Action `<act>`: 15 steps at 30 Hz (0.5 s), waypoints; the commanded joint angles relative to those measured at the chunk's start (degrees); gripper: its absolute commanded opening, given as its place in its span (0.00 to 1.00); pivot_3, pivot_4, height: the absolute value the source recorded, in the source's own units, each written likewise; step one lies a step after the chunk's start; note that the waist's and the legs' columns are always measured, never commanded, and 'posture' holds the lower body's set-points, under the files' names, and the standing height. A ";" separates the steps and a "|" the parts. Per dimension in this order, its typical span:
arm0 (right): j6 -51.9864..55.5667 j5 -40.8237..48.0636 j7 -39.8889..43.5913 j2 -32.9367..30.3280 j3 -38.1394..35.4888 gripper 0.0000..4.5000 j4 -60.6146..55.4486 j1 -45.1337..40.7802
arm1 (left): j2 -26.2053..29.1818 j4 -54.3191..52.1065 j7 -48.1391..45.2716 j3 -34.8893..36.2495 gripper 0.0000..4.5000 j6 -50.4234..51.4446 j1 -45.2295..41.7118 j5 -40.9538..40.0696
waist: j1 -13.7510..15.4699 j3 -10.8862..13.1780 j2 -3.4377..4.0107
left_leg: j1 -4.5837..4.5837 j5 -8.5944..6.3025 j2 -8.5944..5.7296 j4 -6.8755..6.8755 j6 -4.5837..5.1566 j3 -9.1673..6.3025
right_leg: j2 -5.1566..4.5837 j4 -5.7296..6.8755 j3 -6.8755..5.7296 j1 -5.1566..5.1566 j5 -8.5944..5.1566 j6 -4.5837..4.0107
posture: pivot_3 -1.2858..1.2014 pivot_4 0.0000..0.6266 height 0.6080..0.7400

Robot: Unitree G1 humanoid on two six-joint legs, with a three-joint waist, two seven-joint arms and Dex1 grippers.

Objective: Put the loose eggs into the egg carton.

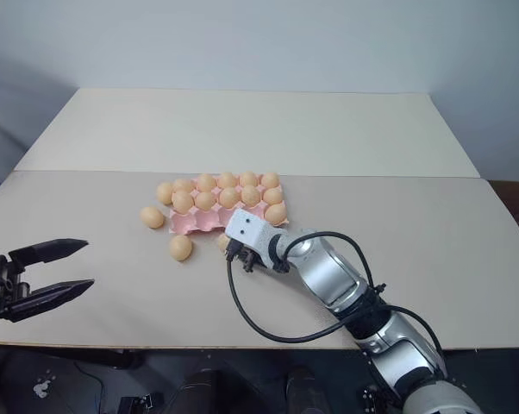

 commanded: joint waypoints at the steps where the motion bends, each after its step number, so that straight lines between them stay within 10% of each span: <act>1: 0.44 2.04 1.91 -0.93 -3.16 0.43 -5.19 0.38 | 0.30 -0.95 0.14 2.16 0.88 -0.91 0.08 -0.21 | -0.17 0.00 0.00 | 0.00 0.00 0.00 0.00 0.00 0.00 | 0.00 0.00 0.00 0.00 0.00 0.00 | 0.52 0.24 1.00; 7: -1.27 2.10 3.91 -3.58 -3.73 0.43 -6.56 0.52 | 0.41 -0.67 0.12 1.87 0.88 -0.99 -0.24 -0.05 | -0.43 0.00 0.00 | -0.01 0.00 0.00 0.00 0.00 -0.01 | 0.01 0.01 0.00 -0.01 0.00 0.00 | 0.52 0.24 1.00; 15: -5.50 -1.14 2.02 -0.65 -1.84 0.88 -2.26 -1.40 | 0.49 -0.97 0.13 2.96 0.88 -0.61 0.31 -0.31 | -0.61 0.00 0.00 | -0.04 0.00 0.00 -0.02 0.00 -0.01 | 0.03 0.08 0.02 -0.12 0.00 -0.01 | 0.52 0.24 1.00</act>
